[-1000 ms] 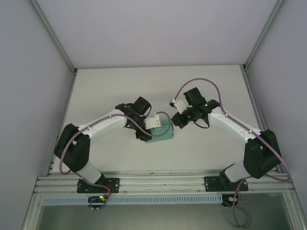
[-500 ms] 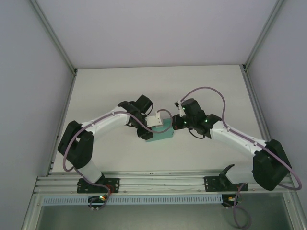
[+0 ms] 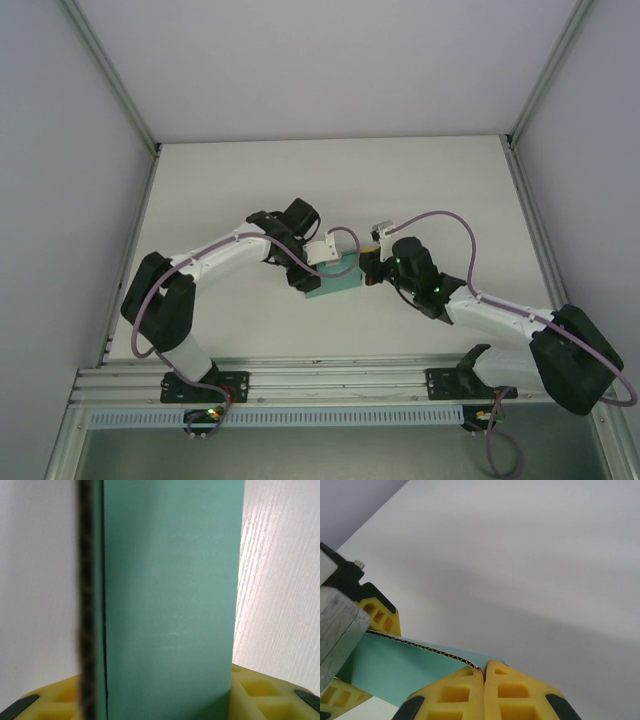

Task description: Assemble paper box

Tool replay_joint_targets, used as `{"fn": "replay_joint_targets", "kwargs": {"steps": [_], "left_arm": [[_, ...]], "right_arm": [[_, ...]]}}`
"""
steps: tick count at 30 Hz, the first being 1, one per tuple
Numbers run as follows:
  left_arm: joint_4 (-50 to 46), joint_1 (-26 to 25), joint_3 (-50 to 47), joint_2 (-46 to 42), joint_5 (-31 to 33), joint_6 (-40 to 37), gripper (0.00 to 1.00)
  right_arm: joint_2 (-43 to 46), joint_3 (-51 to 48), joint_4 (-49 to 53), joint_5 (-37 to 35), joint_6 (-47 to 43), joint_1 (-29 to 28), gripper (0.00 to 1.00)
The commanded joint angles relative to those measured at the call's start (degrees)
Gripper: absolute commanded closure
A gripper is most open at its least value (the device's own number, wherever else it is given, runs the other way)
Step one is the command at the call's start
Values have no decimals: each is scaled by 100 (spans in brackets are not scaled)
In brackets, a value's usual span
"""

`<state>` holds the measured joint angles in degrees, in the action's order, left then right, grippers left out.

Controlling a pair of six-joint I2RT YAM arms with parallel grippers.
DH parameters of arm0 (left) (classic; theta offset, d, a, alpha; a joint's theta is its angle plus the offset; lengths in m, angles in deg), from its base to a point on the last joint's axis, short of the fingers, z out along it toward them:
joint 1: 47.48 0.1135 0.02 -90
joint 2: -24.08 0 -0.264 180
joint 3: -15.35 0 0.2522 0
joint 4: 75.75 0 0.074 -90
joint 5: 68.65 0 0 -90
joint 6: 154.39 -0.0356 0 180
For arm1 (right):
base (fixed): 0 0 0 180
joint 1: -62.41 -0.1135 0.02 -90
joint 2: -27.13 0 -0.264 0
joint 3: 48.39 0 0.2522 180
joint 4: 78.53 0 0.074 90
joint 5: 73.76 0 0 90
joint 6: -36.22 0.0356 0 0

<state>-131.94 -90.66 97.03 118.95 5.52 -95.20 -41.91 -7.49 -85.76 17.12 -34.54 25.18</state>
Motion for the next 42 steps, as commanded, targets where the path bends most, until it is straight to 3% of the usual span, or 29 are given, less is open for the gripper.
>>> {"fn": "replay_joint_targets", "kwargs": {"steps": [1, 3, 6, 7, 10, 16, 22, 25, 26, 30, 33, 42], "left_arm": [[454, -90, 151, 23, -157, 117, 50], [494, -89, 152, 6, -124, 146, 49], [499, -92, 195, -27, -18, 234, 38], [494, -90, 219, -47, -8, 280, 23], [508, -128, 208, -223, -8, 369, 0], [705, -407, -107, -947, 707, 963, 0], [834, -494, -661, -2011, 2078, 2812, 0], [606, -476, -945, -2460, 2255, 3512, 0], [558, -486, -1032, -2587, 2272, 3674, 1], [452, -503, -1318, -2991, 2273, 4245, 27], [431, -508, -1475, -3140, 2252, 4396, 40], [636, -507, -1633, -2842, 2199, 4065, 53]], "right_arm": [[-65, -483, 138, 310, -307, -341, 100], [11, -580, 99, 201, -487, -389, 100], [87, -523, 429, -80, -464, -388, 100], [124, -491, 502, -108, -428, -390, 100], [216, -332, 795, -274, -200, -390, 100], [303, 69, 1571, -852, 155, -505, 100], [143, 252, 1811, -1494, 244, -800, 100], [6, 385, 1915, -1692, 203, -942, 100], [-45, 442, 1977, -1760, 181, -997, 100], [-195, 834, 2445, -2109, 308, -1201, 100], [-348, 1136, 2856, -2283, 457, -1316, 100], [-568, 1391, 3092, -2414, 397, -1461, 100]]}}
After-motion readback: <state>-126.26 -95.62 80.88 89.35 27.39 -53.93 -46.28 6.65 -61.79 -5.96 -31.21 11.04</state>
